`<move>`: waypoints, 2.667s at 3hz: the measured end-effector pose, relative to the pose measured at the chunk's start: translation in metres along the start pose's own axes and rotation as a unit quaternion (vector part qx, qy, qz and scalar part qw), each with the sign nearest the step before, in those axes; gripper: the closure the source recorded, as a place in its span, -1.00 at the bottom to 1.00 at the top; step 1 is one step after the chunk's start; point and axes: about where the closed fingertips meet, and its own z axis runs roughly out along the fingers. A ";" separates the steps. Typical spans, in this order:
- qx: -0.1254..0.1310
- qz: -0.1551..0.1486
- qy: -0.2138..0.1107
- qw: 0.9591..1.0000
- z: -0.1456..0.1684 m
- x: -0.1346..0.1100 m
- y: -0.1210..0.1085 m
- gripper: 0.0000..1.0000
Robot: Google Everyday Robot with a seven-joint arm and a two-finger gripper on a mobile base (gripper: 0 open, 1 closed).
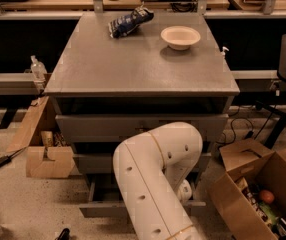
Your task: Open bottom drawer
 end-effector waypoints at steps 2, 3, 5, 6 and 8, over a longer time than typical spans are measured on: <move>0.000 0.000 0.000 1.000 0.000 0.000 0.000 -0.31; 0.000 0.000 0.000 1.000 0.000 0.000 0.000 -0.76; -0.001 0.000 0.000 1.000 0.001 0.000 0.001 -1.00; -0.002 0.000 0.000 1.000 0.002 0.000 0.002 -0.72; -0.061 0.012 0.049 0.997 -0.006 0.009 0.035 0.22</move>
Offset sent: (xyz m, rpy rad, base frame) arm 0.0000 0.0000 0.0000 0.0000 0.0000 0.0000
